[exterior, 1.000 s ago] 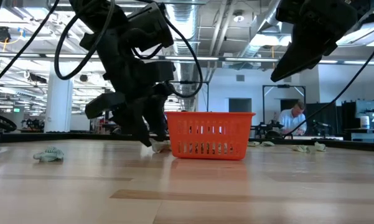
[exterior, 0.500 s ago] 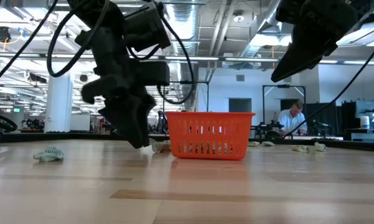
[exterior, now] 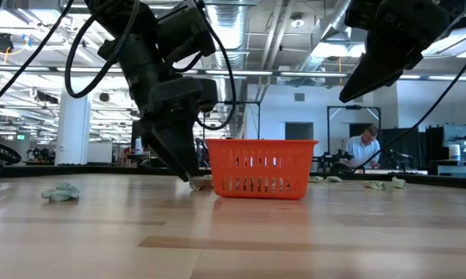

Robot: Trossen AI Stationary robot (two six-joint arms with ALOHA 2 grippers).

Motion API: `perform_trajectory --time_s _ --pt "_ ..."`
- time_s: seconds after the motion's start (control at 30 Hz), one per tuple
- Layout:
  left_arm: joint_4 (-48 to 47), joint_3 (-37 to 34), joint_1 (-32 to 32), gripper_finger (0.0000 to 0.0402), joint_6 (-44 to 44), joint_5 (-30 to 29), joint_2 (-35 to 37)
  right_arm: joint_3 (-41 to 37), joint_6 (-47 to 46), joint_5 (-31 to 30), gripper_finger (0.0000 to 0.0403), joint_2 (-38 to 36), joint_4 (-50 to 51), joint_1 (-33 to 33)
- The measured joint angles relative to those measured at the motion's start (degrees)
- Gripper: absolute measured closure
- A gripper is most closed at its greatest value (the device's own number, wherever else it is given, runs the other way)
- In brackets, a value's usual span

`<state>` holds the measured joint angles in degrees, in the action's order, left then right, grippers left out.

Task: Pick and place Stevia / Truvia into bins
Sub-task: Put the stevia packet into the orange bin

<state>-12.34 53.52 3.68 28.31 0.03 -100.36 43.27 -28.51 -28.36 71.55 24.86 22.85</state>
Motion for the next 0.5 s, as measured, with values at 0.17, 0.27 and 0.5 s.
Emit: perform_trajectory --time_s 0.17,0.27,0.5 --pt "1.77 0.00 0.00 0.0206 -0.58 -4.61 -0.02 0.00 -0.02 -0.02 0.0287 0.00 -0.02 0.00" --pt "1.83 0.00 0.01 0.0206 -2.01 -5.55 -0.61 0.00 -0.02 -0.02 0.0287 0.02 -0.02 0.00" --pt "3.52 0.07 0.81 0.0206 -2.44 -4.24 -3.25 0.02 -0.16 -0.02 0.0287 0.04 -0.17 0.00"
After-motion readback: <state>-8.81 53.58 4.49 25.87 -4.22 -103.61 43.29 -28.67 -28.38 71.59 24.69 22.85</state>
